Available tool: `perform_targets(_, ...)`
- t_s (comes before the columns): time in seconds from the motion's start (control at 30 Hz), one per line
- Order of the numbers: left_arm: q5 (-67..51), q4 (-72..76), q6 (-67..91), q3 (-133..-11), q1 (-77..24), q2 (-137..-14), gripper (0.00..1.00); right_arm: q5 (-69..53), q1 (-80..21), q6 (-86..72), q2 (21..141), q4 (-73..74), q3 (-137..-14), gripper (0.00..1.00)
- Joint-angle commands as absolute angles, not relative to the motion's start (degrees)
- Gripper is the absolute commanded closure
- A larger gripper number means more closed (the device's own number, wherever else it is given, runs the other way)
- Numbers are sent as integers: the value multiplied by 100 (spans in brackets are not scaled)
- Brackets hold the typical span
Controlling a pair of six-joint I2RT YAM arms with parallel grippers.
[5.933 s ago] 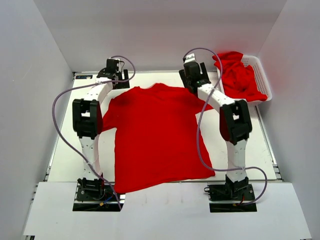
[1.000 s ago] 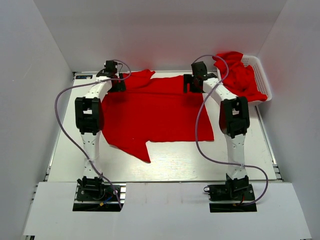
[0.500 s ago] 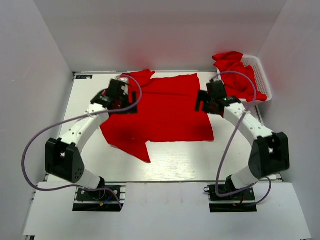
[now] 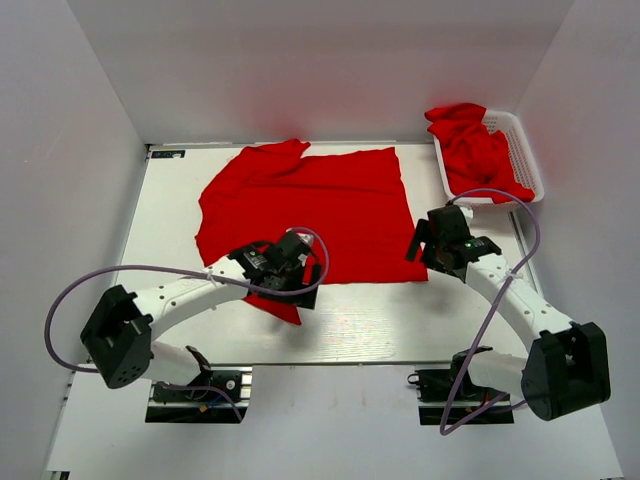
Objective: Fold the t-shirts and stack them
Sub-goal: Flatten out the tshirt, then grap the side of the flattened tshirt closest away from the robot with both arms
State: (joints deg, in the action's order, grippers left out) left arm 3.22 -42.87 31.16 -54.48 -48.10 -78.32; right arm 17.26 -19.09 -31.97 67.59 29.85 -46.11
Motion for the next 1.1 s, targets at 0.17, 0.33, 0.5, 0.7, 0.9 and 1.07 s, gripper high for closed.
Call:
perform_targets(0.17,1036,-5123,4385,-5555,-5343,-8630,0,1890,-1872,-3156,7075,2830,-4676,10)
perform_targets(0.33,1230,-5194,4763,-5607,-5405,-8631,0,1977,-1846,-3103,7163,2918,-4711,10)
perform_targets(0.5,1292,-5071,4974,-5450,-5405,-8578,0,1995,-1828,-3032,7093,2883,-4632,10)
perform_targets(0.7,1677,-5079,5194,-5449,-5405,-8692,0,1978,-1837,-2962,7110,2821,-4597,10)
perform_targets(0.9,1819,-4913,5414,-5300,-5405,-8745,0,1898,-1837,-3024,7154,2821,-4570,10)
perform_targets(1.07,1819,-4781,5344,-5247,-5353,-8859,14,1872,-1820,-3023,7242,2821,-4562,10)
